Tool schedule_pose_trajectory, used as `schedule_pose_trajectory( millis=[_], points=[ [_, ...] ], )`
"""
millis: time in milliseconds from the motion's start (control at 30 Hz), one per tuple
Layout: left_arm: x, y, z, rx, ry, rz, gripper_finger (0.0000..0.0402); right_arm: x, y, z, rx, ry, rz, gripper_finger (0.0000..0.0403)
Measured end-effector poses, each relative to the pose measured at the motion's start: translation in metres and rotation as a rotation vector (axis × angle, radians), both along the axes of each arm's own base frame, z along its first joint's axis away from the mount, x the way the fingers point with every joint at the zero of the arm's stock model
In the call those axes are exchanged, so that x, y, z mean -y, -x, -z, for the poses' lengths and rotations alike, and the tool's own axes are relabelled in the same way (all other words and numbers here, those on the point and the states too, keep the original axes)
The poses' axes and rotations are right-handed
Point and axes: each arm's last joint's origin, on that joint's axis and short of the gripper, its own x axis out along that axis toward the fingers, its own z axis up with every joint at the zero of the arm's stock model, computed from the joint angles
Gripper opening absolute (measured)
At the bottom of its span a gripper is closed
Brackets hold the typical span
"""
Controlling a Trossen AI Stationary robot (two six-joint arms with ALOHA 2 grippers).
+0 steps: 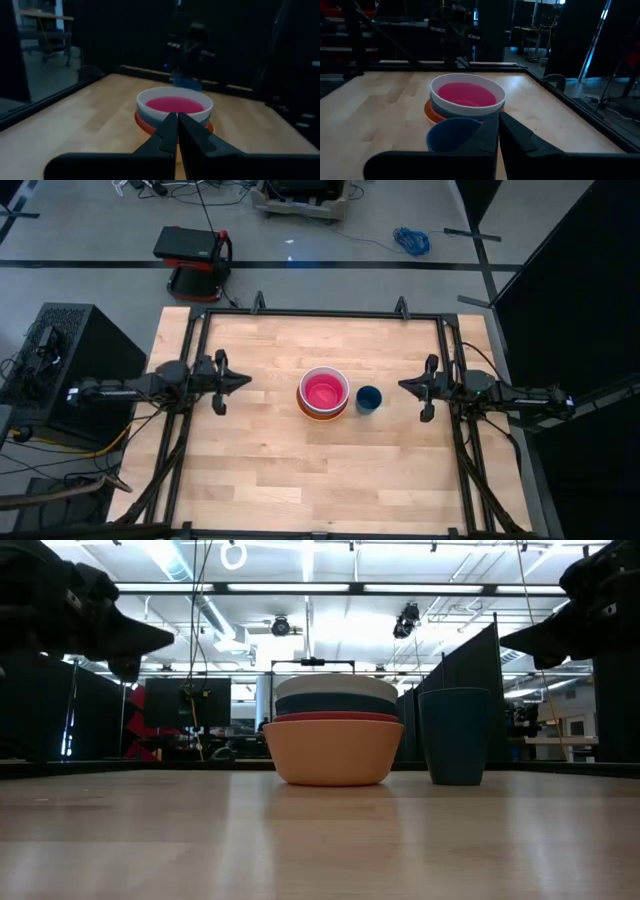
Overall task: Nest bowls inside each other
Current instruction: Return to Home Position
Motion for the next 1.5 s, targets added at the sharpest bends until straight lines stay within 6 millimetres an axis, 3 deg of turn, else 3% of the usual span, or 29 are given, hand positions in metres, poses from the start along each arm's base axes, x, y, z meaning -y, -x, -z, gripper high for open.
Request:
schedule_pose_trajectory(
  millis=[333, 633, 1500],
  points=[
    [-0.002, -0.001, 0.006, -0.065, 0.027, -0.060, 0.0000, 0.000, -0.002, 0.003, -0.051, 0.071, -0.005, 0.0000],
    [-0.002, -0.002, 0.007, -0.067, 0.109, -0.053, 0.0000, 0.000, -0.003, 0.003, -0.044, 0.029, -0.004, 0.0000],
    [-0.001, 0.000, -0.007, 0.088, 0.112, -0.038, 0.0001, 0.000, -0.004, 0.000, -0.007, 0.029, -0.004, 0.0000]
  ],
)
